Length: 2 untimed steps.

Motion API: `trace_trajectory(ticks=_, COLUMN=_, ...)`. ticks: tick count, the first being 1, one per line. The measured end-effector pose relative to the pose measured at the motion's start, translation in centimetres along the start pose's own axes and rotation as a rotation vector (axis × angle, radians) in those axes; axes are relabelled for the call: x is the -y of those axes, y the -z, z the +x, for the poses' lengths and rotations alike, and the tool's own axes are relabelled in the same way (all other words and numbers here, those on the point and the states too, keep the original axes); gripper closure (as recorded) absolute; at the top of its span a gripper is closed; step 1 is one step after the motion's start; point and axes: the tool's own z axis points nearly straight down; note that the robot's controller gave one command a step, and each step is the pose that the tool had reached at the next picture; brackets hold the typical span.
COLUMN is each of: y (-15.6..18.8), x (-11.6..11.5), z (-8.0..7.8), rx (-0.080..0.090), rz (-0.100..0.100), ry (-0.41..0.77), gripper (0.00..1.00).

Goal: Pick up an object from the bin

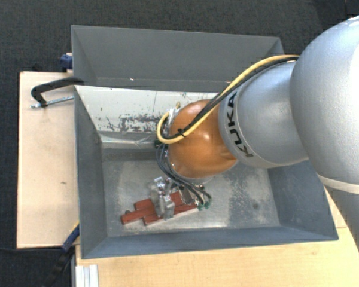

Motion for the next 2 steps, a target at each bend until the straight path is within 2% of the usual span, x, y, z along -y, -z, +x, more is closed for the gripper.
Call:
trace_trajectory(ticks=1, y=-0.30, x=0.01, z=0.30, rx=-0.009, rz=0.000, ry=0.000, gripper=0.00)
trace_trajectory(ticks=2, y=-0.07, x=-0.02, z=0.12, rx=-0.004, rz=-0.001, ry=0.000, gripper=1.00)
